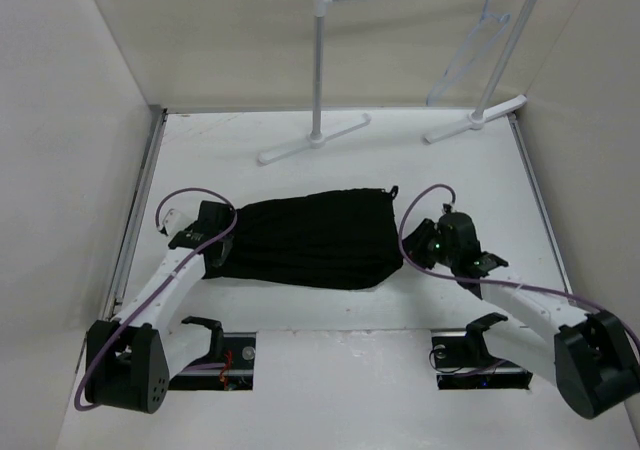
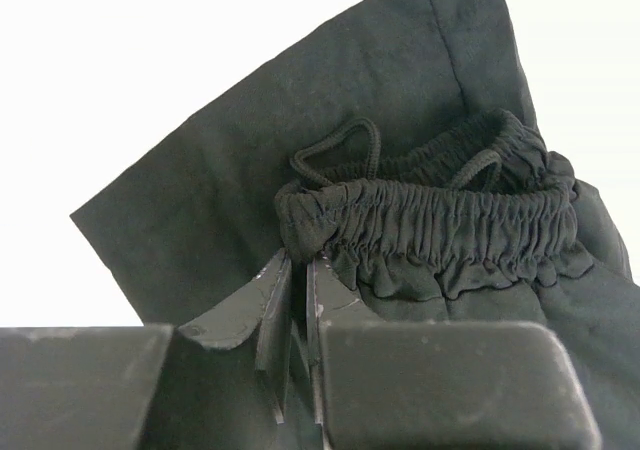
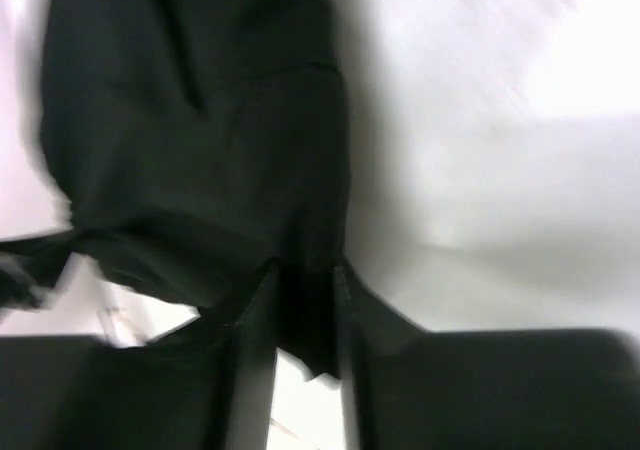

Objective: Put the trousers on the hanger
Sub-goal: Fold the trousers at the center of the board.

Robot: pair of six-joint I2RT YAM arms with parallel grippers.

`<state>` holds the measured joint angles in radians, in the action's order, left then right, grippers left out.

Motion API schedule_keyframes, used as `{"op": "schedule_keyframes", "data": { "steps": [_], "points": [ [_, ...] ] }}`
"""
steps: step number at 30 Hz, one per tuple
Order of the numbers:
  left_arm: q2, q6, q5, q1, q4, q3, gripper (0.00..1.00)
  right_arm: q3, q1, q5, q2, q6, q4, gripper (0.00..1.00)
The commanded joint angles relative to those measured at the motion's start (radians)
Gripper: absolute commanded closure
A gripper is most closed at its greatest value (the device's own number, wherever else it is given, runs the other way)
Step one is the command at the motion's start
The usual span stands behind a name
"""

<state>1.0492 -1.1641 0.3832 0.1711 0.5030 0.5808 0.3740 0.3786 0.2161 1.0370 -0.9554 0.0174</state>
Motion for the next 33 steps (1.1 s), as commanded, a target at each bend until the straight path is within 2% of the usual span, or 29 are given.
{"op": "schedule_keyframes", "data": {
  "steps": [1, 4, 6, 8, 9, 11, 12, 14, 18, 21, 23, 25, 29, 33],
  "points": [
    [0.005, -0.017, 0.102, 0.015, 0.0, 0.016, 0.99, -0.021, 0.038, -0.161, -0.098, -0.005, -0.132, 0.57],
    [-0.029, -0.02, 0.1, 0.015, 0.046, -0.015, 0.93, 0.028, 0.038, -0.191, -0.178, 0.027, -0.236, 0.35],
    [-0.078, -0.017, 0.1, 0.011, 0.068, -0.027, 0.79, 0.078, 0.038, -0.214, -0.218, 0.061, -0.289, 0.3],
    [-0.151, -0.011, 0.111, 0.008, 0.095, -0.021, 0.64, 0.127, 0.038, -0.219, -0.227, 0.09, -0.313, 0.34],
    [-0.188, -0.005, 0.117, 0.009, 0.106, -0.01, 0.58, 0.153, 0.041, -0.212, -0.216, 0.105, -0.313, 0.42],
    [-0.25, 0.009, 0.131, 0.021, 0.129, 0.031, 0.51, 0.209, 0.071, -0.166, -0.161, 0.128, -0.312, 0.63],
    [-0.268, 0.023, 0.137, 0.032, 0.141, 0.06, 0.5, 0.235, 0.094, -0.132, -0.126, 0.136, -0.303, 0.72],
    [-0.282, 0.047, 0.155, 0.067, 0.164, 0.118, 0.5, 0.27, 0.137, -0.094, -0.056, 0.145, -0.26, 0.82],
    [-0.214, 0.049, 0.16, 0.199, 0.161, 0.183, 0.57, 0.257, 0.176, -0.073, 0.07, 0.12, -0.145, 0.83],
    [-0.066, 0.046, 0.137, 0.357, 0.028, 0.197, 0.57, 0.178, 0.179, -0.075, 0.15, 0.07, -0.074, 0.84],
    [0.033, 0.047, 0.131, 0.402, -0.065, 0.2, 0.55, 0.116, 0.184, -0.083, 0.152, 0.024, -0.059, 0.85],
    [0.112, 0.053, 0.122, 0.399, -0.145, 0.191, 0.53, 0.054, 0.196, -0.102, 0.13, -0.023, -0.054, 0.84],
    [0.233, 0.076, 0.089, 0.289, -0.254, 0.154, 0.53, -0.02, 0.211, -0.152, 0.098, -0.092, -0.085, 0.84],
    [0.229, 0.084, 0.063, 0.184, -0.284, 0.093, 0.52, -0.027, 0.211, -0.172, 0.037, -0.106, -0.141, 0.81]
  ]
}}
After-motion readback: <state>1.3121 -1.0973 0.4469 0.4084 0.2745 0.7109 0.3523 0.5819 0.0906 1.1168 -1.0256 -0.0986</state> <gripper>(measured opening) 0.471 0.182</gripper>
